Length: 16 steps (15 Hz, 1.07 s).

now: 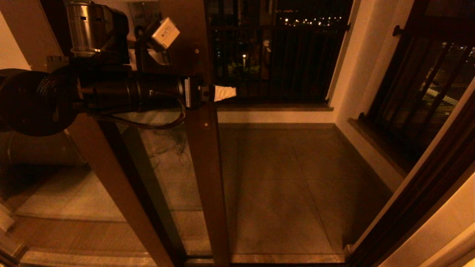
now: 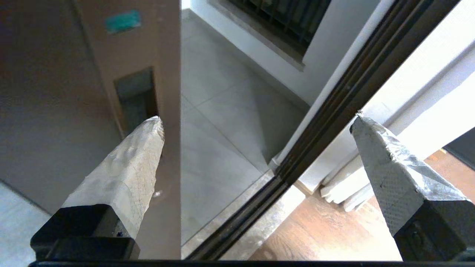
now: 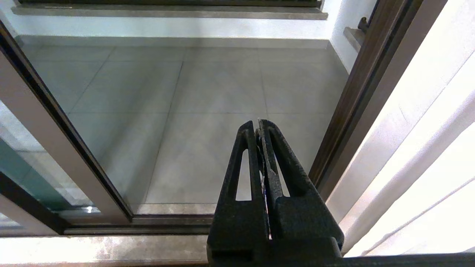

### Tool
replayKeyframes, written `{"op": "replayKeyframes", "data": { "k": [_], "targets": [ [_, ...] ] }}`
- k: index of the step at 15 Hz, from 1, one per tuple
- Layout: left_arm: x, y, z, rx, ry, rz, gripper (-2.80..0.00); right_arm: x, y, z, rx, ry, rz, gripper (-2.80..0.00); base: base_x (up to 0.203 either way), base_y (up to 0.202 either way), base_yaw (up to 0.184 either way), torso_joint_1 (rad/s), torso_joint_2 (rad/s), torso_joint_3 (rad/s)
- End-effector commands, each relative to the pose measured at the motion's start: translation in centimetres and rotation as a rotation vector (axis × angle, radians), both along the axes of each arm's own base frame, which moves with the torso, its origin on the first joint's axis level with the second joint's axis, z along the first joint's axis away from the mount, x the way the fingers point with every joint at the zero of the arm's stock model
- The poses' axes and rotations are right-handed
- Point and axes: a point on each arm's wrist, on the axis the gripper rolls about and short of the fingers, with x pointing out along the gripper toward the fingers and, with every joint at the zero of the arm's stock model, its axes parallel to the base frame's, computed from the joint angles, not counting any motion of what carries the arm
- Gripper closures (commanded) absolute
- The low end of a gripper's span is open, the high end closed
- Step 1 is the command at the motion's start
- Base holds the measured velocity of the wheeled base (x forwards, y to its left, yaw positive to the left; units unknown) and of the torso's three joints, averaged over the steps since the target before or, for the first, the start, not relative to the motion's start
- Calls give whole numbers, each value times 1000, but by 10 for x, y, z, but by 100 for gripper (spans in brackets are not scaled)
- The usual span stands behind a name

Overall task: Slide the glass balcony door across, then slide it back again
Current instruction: Close the slid door

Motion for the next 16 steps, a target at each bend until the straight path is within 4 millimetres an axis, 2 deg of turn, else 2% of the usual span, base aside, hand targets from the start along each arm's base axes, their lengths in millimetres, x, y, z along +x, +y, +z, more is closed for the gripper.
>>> {"op": "replayKeyframes", "data": {
  "k": [1,8,12,16],
  "targets": [
    [1,-4,-1,1,1,-7,-280,0,0,0,-1,2,1,0,0,0,0,0,0,0],
    [4,-13,0,9,-13,-6,-280,0,0,0,-1,1,1,0,0,0,0,0,0,0],
    [-15,-1,6,5,-21,1,-280,0,0,0,-1,1,1,0,0,0,0,0,0,0],
    [-15,12,6,6,-20,40,-280,0,0,0,-1,1,1,0,0,0,0,0,0,0]
  ]
}}
